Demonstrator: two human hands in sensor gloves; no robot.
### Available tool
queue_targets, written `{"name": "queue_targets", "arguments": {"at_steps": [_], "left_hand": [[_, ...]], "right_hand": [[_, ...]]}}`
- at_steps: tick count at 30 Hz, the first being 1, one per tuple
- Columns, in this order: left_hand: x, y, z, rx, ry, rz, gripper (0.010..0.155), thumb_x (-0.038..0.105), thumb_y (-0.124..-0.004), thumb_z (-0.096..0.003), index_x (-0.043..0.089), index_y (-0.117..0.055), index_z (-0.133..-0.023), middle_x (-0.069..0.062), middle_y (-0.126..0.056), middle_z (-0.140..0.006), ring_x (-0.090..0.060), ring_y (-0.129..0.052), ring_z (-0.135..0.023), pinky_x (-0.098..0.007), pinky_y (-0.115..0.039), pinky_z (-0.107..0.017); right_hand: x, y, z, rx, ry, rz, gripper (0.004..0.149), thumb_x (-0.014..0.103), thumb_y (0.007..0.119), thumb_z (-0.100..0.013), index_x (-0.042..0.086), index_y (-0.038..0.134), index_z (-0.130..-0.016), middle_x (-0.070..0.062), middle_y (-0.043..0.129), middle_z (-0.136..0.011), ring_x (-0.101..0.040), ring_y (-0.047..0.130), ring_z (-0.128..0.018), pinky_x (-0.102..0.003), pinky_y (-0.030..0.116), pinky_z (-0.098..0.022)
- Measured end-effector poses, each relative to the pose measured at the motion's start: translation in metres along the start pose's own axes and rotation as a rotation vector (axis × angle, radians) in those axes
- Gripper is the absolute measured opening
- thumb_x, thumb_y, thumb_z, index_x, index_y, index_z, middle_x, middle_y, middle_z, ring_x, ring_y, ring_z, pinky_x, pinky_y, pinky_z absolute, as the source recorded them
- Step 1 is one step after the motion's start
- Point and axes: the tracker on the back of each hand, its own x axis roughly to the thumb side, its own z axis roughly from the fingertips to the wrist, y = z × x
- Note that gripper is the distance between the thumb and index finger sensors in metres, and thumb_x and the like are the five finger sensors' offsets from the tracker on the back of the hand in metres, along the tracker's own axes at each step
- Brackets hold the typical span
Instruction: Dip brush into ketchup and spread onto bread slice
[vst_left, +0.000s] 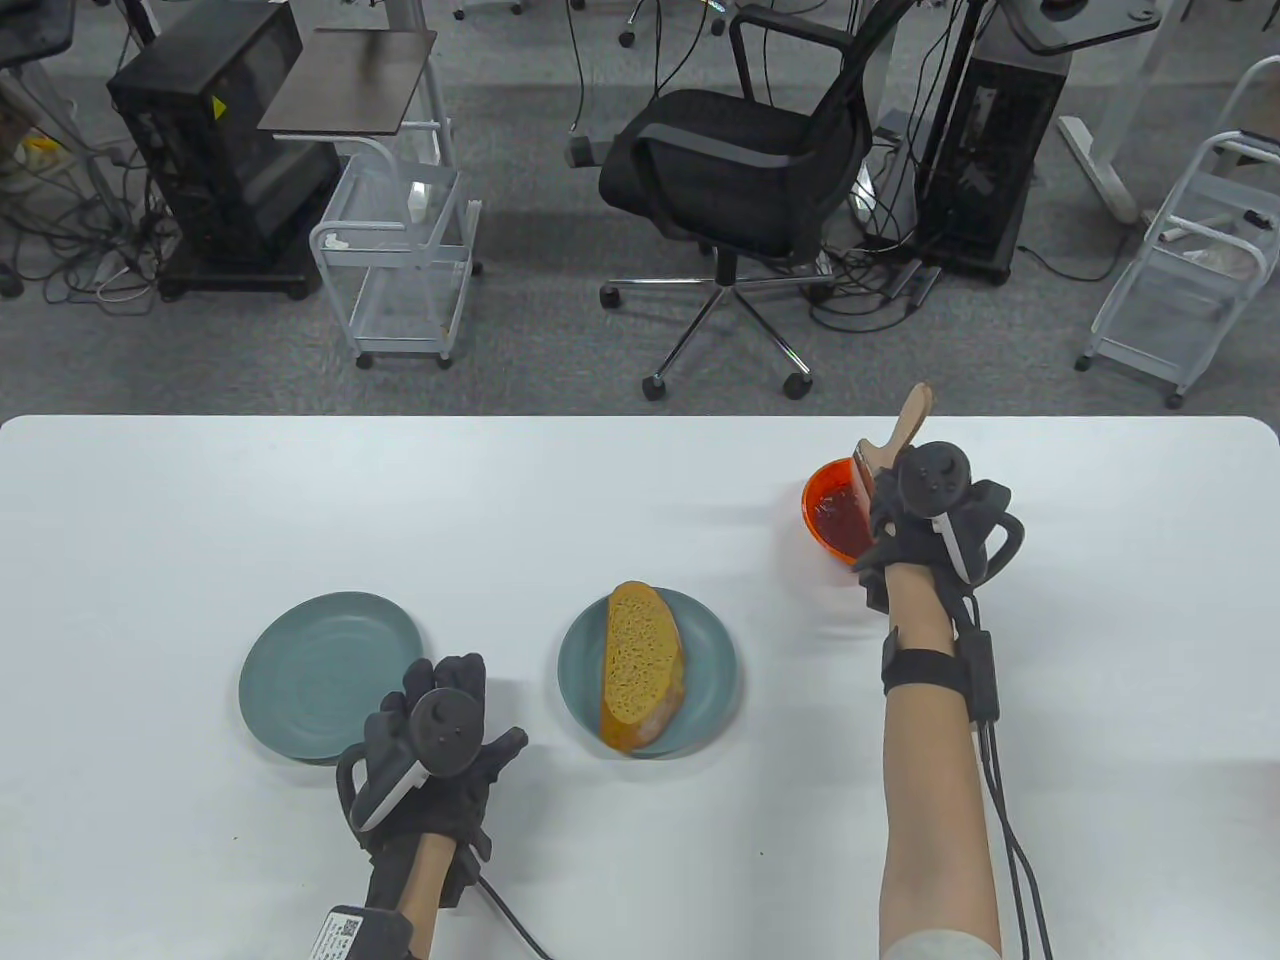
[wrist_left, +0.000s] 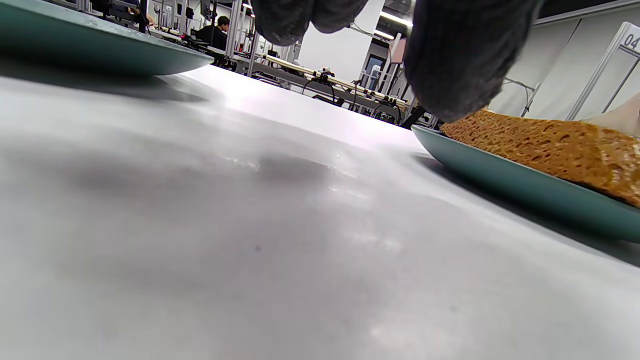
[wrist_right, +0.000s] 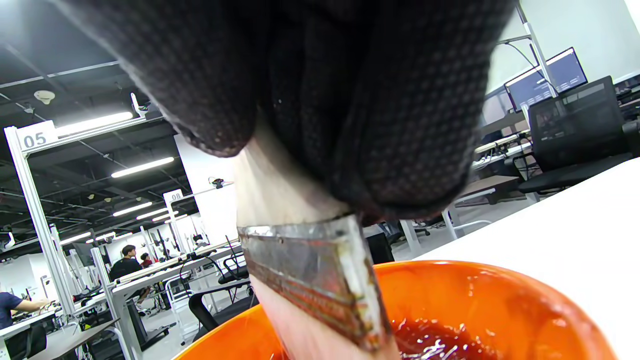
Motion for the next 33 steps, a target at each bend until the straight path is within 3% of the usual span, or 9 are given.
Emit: {"name": "queue_targets", "arguments": {"at_steps": [13,22,29,33], "left_hand": [[0.0,0.0,-0.001,-0.008,-0.017,0.018,0.082,0.052,-0.079,-0.0583,0.012,-0.037,-0.116,-0.019,-0.041,-0.12,-0.048,-0.027,-0.11,-0.063,-0.026,-0.07],[0.007,0.0,0.0,-0.005,-0.055,0.029,0.079,0.05,-0.08,-0.0585,0.013,-0.04,-0.116,-0.017,-0.044,-0.119,-0.045,-0.03,-0.109,-0.057,-0.028,-0.071],[0.02,0.002,0.001,0.011,-0.114,0.063,0.073,0.047,-0.079,-0.0596,0.015,-0.043,-0.115,-0.015,-0.047,-0.119,-0.043,-0.034,-0.109,-0.055,-0.031,-0.071],[0.027,-0.001,-0.011,-0.013,-0.124,0.081,0.069,0.044,-0.079,-0.0604,0.016,-0.046,-0.115,-0.014,-0.05,-0.118,-0.042,-0.037,-0.109,-0.054,-0.033,-0.072]], "right_hand": [[0.001,0.007,0.006,-0.023,0.003,0.036,0.044,0.028,0.093,-0.047,0.007,0.089,-0.086,-0.021,0.099,-0.07,-0.034,0.112,-0.048,-0.036,0.102,-0.03],[0.011,-0.042,0.01,-0.139,-0.024,-0.053,0.045,0.029,0.09,-0.048,0.006,0.087,-0.088,-0.022,0.097,-0.071,-0.033,0.112,-0.049,-0.035,0.101,-0.03],[0.024,-0.08,0.033,-0.195,-0.04,-0.322,0.046,0.028,0.091,-0.048,0.003,0.088,-0.086,-0.024,0.098,-0.068,-0.033,0.114,-0.044,-0.033,0.103,-0.026],[0.037,-0.075,0.072,-0.086,-0.066,-0.541,0.047,0.028,0.093,-0.047,0.001,0.087,-0.084,-0.025,0.097,-0.066,-0.033,0.115,-0.042,-0.033,0.104,-0.024]]}}
